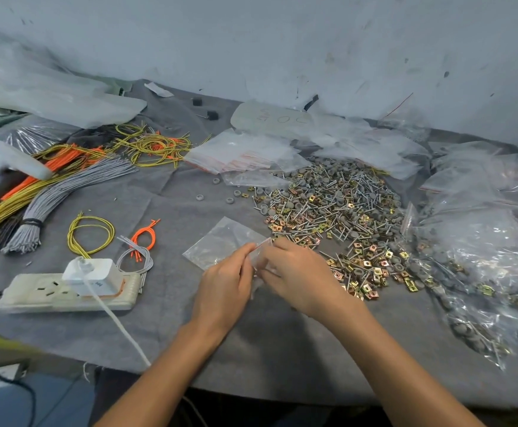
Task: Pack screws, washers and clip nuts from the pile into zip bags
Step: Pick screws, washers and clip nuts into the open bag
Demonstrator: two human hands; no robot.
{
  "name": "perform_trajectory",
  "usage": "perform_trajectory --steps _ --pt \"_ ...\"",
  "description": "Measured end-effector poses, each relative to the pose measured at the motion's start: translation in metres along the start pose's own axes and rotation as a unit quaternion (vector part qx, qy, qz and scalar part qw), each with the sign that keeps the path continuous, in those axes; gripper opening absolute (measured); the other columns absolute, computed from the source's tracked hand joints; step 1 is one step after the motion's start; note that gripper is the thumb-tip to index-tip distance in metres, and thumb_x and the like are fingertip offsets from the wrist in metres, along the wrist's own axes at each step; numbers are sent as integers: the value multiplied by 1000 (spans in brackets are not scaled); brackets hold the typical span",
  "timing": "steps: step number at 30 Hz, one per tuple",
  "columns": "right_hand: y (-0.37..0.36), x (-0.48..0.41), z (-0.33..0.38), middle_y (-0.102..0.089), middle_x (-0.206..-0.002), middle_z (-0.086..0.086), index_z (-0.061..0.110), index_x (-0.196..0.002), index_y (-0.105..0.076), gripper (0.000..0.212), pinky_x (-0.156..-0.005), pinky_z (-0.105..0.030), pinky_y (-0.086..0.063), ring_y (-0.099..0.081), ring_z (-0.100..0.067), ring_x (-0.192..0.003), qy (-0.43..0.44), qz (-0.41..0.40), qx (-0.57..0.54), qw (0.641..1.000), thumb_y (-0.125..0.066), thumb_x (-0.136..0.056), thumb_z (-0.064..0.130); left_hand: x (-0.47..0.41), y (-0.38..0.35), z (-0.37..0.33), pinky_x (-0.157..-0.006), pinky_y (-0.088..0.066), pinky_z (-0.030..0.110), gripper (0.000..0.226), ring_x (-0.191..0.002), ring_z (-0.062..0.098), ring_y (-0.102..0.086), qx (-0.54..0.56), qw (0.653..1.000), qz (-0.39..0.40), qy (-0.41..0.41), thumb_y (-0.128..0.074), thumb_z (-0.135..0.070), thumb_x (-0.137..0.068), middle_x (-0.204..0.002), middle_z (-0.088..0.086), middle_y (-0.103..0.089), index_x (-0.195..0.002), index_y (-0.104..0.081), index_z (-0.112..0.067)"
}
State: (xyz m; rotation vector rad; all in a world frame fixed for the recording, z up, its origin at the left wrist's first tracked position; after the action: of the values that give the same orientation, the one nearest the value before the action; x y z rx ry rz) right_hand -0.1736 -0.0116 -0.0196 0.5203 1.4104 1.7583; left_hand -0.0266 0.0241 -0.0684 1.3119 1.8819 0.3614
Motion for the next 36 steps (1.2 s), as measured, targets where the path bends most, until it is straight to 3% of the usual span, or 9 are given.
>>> perform_trajectory --steps 4,7,10,12,17,24,30,33,36 --pt "-4 4 -1 -43 -99 8 29 -103 -65 13 -68 -31 -31 -55 -24 -105 -1 21 64 998 -55 -96 33 0 3 -4 -79 -52 36 34 -94 27 -70 18 1000 -9 0 -48 -23 -97 -106 4 -76 -123 -70 -14" --pt "-6 -3 1 -55 -102 -2 23 -109 -67 17 -66 -33 -35 -59 -29 -104 0 9 118 993 -53 -99 27 0 5 -2 -76 -54 38 31 -82 27 -71 52 998 -6 19 -51 -20 -97 -86 7 -76 -121 -71 -16" --pt "-10 -6 6 -64 -91 -7 17 -98 -69 7 -58 -34 -40 -65 -33 -90 14 -32 144 989 -65 -93 20 -1 4 -1 -74 -56 42 26 -76 27 -71 69 997 -1 33 -56 -13 -99 -80 7 -74 -119 -71 -17" --pt "-15 -6 7 -68 -91 -5 16 -94 -69 7 -55 -34 -46 -67 -30 -89 -2 -64 153 986 -66 -93 23 -1 4 -1 -74 -56 42 29 -74 27 -71 78 996 0 41 -53 -20 -97 -79 6 -75 -119 -72 -18" --pt "-12 3 -4 -67 -91 5 24 -93 -65 18 -65 -36 -49 -63 -20 -87 -37 -121 50 991 -59 -97 41 -1 2 -1 -74 -48 33 26 -85 24 -70 43 998 -25 50 -60 -12 -97 -94 3 -77 -120 -72 -16" --pt "16 -11 -72 -63 -95 17 31 -101 -63 9 -72 -30 -52 -61 -7 -83 -141 -79 26 987 -56 -100 36 -1 2 -3 -70 -49 38 29 -77 31 -68 42 998 -8 55 -59 -9 -98 -79 8 -74 -123 -71 -16" --pt "18 -73 -127 -66 -95 11 25 -101 -66 9 -72 -34 -56 -62 -10 -81 -201 -53 15 978 -58 -99 23 -2 1 -3 -64 -41 30 29 -72 26 -66 37 998 -11 55 -61 -8 -97 -78 7 -73 -122 -72 -17" --pt "14 -108 -142 -65 -101 8 24 -107 -66 12 -64 -29 -48 -57 -6 -74 -211 -48 -3 976 -57 -99 21 -1 1 -1 -62 -36 27 29 -70 21 -63 35 997 -16 60 -62 -8 -96 -77 3 -72 -120 -73 -20" --pt "10 -134 -147 -65 -110 2 23 -115 -65 19 -70 -31 -48 -55 -12 -80 -203 -19 -3 979 -52 -101 17 -2 0 0 -62 -35 25 28 -73 19 -60 43 996 -19 71 -63 -10 -96 -77 2 -71 -119 -73 -22"
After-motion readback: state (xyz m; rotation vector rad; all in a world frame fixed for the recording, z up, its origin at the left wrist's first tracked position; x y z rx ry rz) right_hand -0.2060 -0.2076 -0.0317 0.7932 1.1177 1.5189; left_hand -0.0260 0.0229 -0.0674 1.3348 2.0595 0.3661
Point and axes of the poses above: each hand's wrist, its own x-axis away from the middle knuckle, its own y-axis out of the back of the hand, z = x × y, the point moved 2 cm from there along -x, towards the middle knuckle
